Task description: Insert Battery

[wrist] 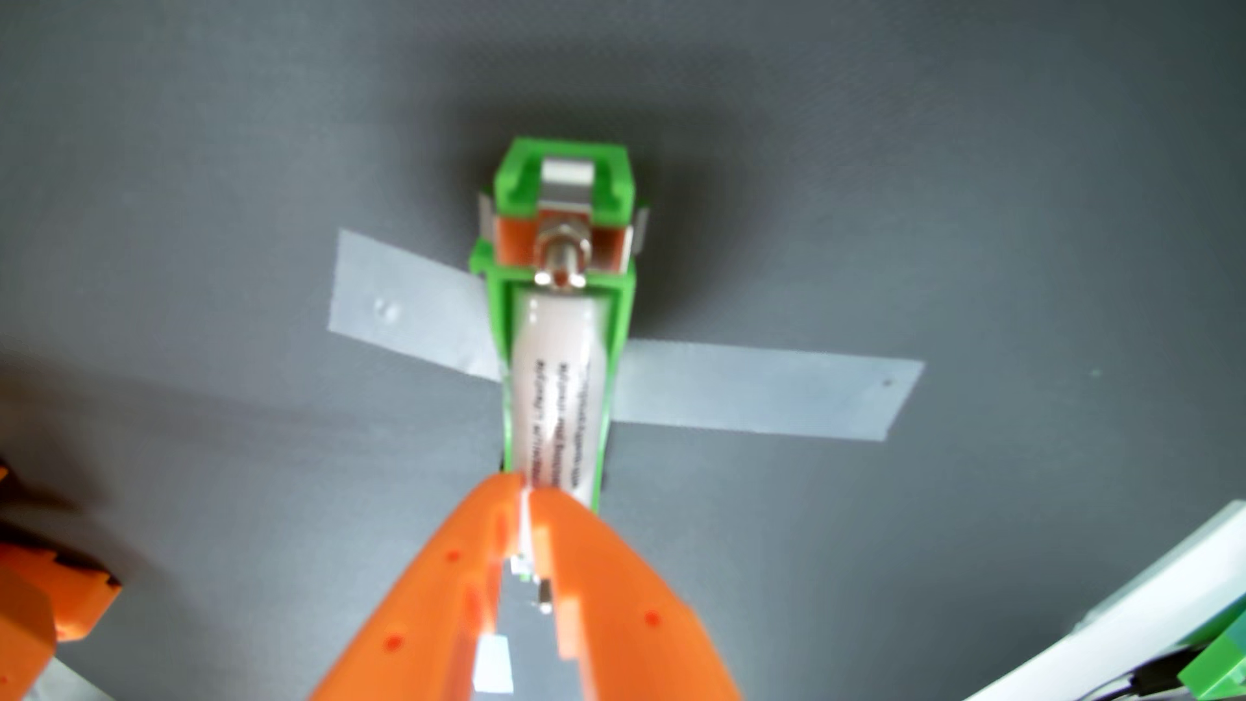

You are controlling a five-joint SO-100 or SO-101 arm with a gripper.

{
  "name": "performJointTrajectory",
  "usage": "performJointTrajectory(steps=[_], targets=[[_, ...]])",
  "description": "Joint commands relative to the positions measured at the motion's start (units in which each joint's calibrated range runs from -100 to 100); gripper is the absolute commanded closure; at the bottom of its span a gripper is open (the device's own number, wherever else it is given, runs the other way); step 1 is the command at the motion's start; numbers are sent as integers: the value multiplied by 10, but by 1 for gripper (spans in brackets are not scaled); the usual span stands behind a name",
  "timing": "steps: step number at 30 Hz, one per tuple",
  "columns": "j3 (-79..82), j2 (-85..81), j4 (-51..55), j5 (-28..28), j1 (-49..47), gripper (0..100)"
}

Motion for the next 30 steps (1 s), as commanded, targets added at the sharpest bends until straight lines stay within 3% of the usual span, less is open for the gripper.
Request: performJointTrajectory(steps=[1,30], targets=[[5,-4,-1,3,5,98],[15,-10,-23,3,-9,98]])
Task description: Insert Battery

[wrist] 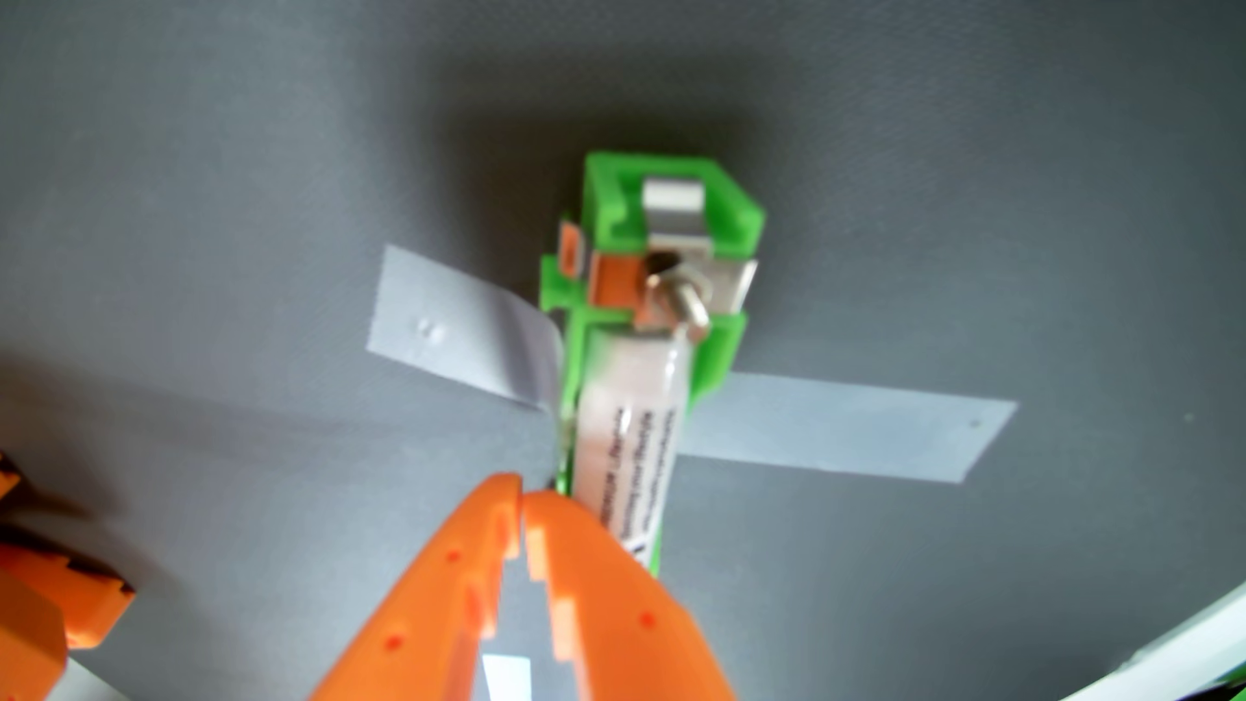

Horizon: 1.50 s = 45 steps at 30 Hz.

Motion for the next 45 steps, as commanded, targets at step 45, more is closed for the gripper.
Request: performJointTrajectory(steps=[45], targets=[[24,-122,10,12,109,98]])
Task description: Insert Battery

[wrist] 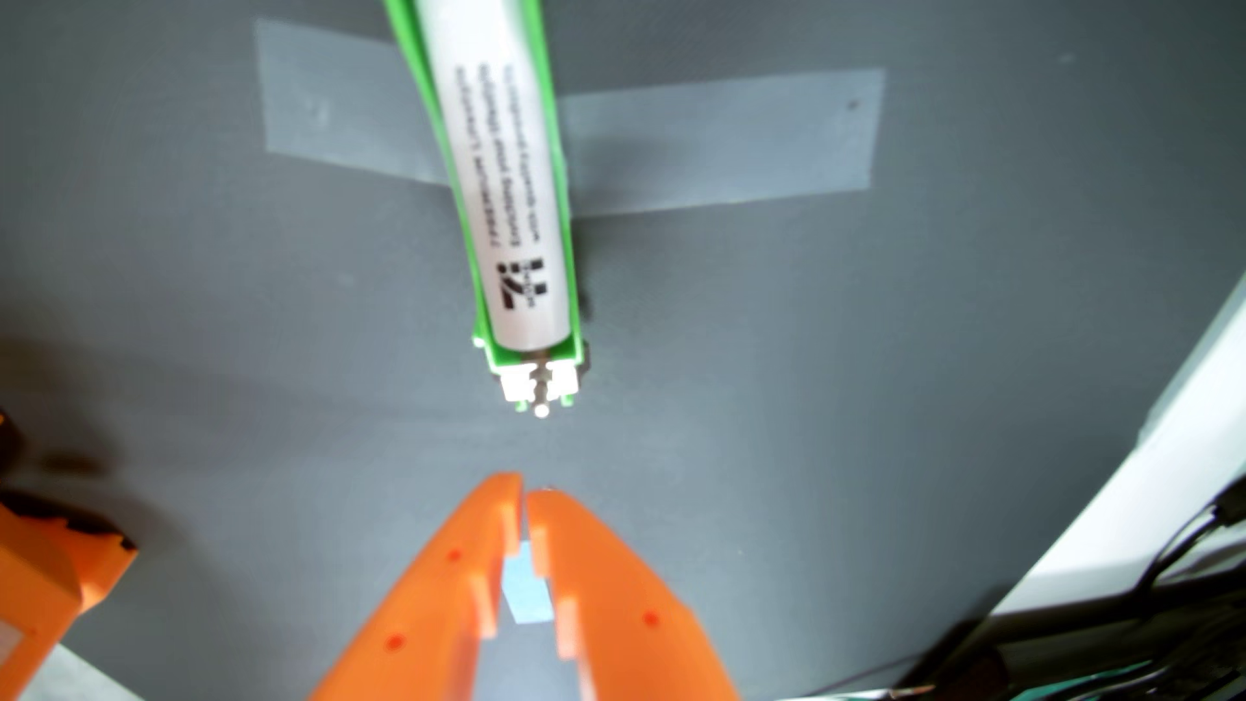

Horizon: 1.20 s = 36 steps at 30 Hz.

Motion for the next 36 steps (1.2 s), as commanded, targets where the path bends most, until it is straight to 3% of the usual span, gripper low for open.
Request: performJointTrajectory(steps=[1,10,36], targets=[[14,-16,-27,2,5,98],[45,-16,-37,19,56,98],[146,17,-129,20,56,98]])
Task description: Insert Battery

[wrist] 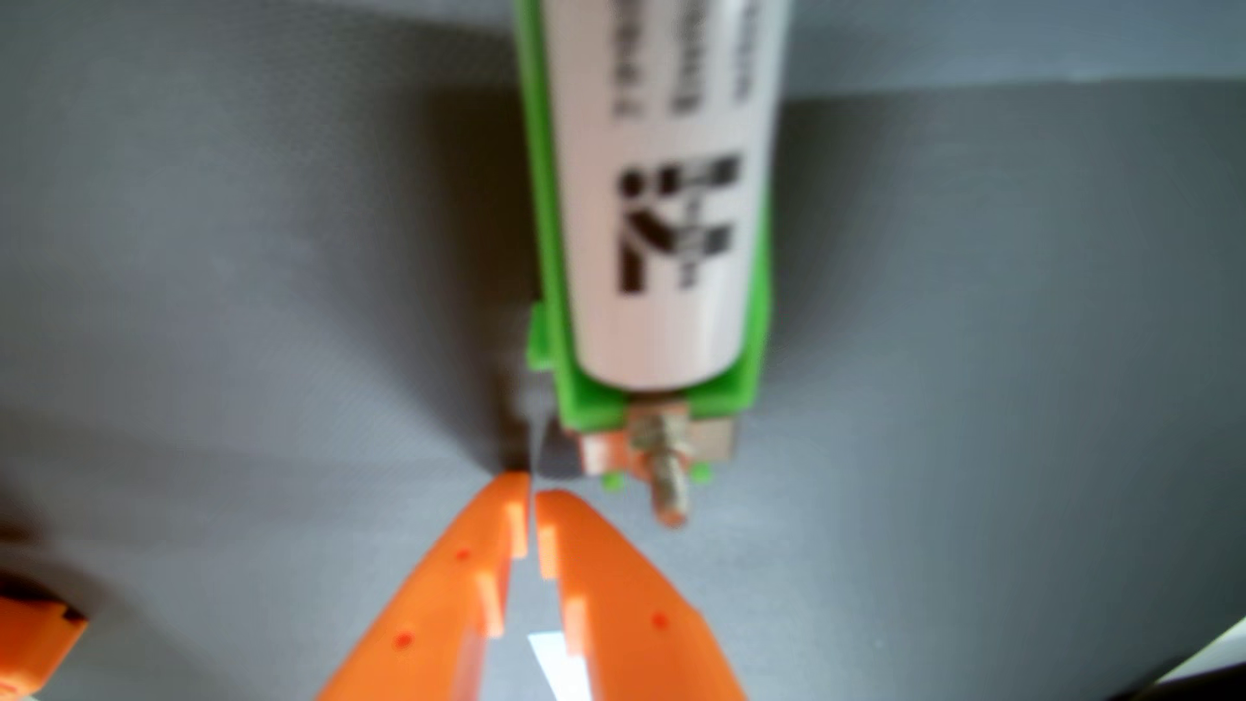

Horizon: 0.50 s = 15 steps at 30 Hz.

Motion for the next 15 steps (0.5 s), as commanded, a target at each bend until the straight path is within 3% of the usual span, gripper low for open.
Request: performJointTrajectory(steps=[1,15], targets=[[-3,2,-4,-1,2,98],[13,7,-4,-1,3,98]])
